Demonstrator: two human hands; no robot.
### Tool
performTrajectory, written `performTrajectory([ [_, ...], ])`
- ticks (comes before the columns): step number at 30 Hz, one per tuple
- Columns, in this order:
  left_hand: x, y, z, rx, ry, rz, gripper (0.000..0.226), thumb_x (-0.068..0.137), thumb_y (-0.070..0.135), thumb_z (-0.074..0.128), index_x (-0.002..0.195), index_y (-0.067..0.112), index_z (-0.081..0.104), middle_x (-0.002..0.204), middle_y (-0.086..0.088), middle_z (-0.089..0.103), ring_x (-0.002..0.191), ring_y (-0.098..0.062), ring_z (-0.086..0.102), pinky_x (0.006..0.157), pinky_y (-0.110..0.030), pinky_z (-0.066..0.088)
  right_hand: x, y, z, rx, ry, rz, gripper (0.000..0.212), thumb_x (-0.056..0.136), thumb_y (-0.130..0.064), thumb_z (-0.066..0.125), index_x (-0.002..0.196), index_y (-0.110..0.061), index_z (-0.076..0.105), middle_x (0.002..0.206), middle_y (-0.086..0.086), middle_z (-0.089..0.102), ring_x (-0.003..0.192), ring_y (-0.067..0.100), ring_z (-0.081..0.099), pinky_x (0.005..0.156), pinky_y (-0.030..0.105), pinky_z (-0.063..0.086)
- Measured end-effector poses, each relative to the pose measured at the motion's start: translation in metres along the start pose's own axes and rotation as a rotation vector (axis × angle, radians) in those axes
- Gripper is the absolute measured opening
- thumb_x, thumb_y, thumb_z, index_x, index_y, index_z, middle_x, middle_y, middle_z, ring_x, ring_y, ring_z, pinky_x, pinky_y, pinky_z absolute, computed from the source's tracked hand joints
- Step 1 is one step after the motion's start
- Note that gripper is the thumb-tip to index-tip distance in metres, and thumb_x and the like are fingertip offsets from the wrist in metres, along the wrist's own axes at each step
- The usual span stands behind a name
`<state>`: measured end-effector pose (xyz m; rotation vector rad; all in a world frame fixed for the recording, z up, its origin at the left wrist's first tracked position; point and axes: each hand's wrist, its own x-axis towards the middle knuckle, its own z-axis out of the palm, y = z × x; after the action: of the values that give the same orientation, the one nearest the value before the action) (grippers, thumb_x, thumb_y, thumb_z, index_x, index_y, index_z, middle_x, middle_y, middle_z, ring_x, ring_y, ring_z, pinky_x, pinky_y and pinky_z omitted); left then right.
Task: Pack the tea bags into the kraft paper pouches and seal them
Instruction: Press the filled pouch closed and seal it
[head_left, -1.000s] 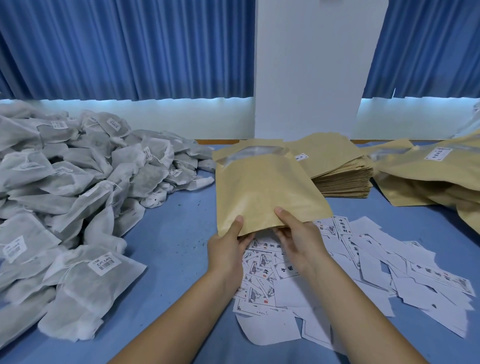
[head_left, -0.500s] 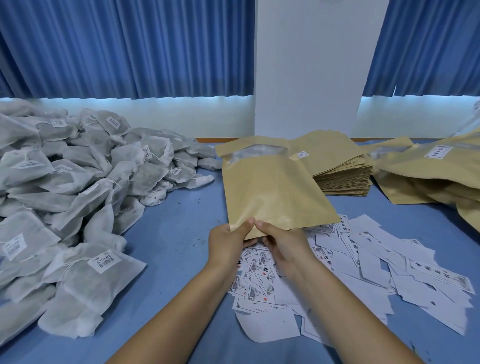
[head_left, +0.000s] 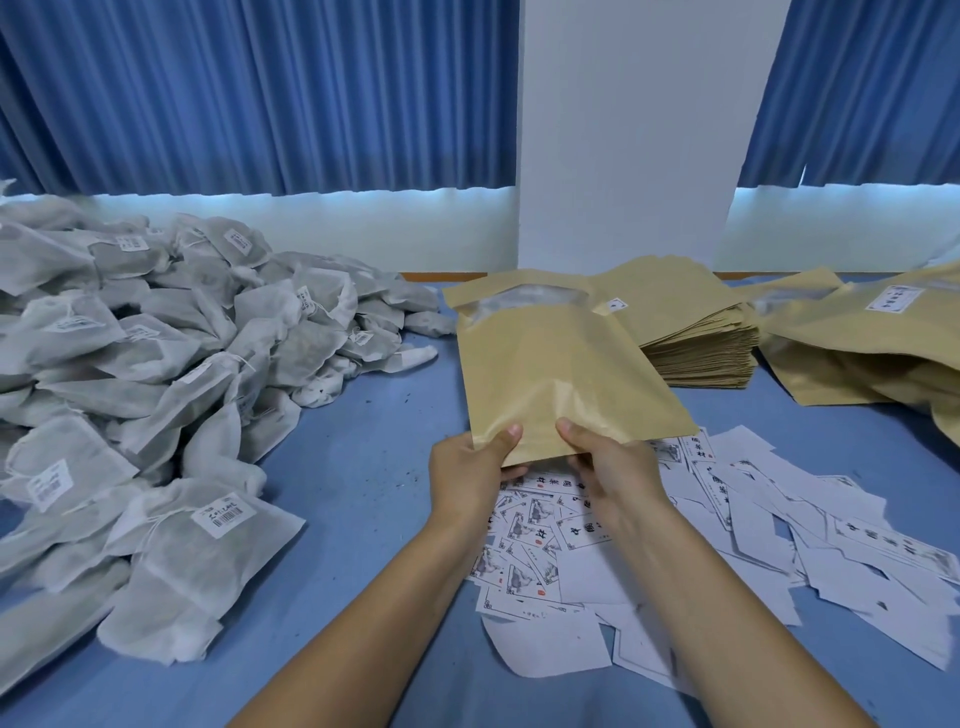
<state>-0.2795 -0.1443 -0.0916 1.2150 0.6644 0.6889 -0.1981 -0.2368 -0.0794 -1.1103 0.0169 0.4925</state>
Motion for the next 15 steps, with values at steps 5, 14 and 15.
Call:
performTrajectory([
  [5, 0.005, 0.008, -0.008, -0.007, 0.062, 0.030, 0.011, 0.085, 0.013, 0.071, 0.079, 0.005, 0.070, 0.069, -0.006, 0.072, 0.049, -0.011, 0.065, 0.048, -0.016, 0.049, 0.009, -0.012, -0.008, 0.080, 0.032, -0.004, 0.025, 0.078, 0.004, 0.072, 0.098, 0.001, 0.059, 0.091, 0.010, 0.066, 0.078, 0.018, 0.064, 0.054, 0.018, 0.053],
  [14, 0.004, 0.012, -0.008, -0.004, 0.073, 0.038, 0.012, 0.085, 0.015, 0.071, 0.075, 0.008, 0.070, 0.078, -0.007, 0.074, 0.055, -0.013, 0.068, 0.057, -0.021, 0.054, 0.025, -0.020, -0.021, 0.111, 0.107, -0.001, 0.026, 0.080, 0.003, 0.071, 0.103, 0.003, 0.061, 0.102, 0.013, 0.066, 0.093, 0.022, 0.063, 0.075, 0.027, 0.051],
  [15, 0.004, 0.012, -0.009, 0.006, 0.067, 0.040, 0.013, 0.085, 0.016, 0.072, 0.075, 0.007, 0.070, 0.078, -0.007, 0.073, 0.056, -0.013, 0.068, 0.062, -0.025, 0.053, 0.026, -0.021, -0.022, 0.115, 0.119, -0.007, 0.031, 0.080, 0.003, 0.071, 0.109, 0.005, 0.060, 0.107, 0.015, 0.065, 0.096, 0.024, 0.062, 0.080, 0.029, 0.051],
])
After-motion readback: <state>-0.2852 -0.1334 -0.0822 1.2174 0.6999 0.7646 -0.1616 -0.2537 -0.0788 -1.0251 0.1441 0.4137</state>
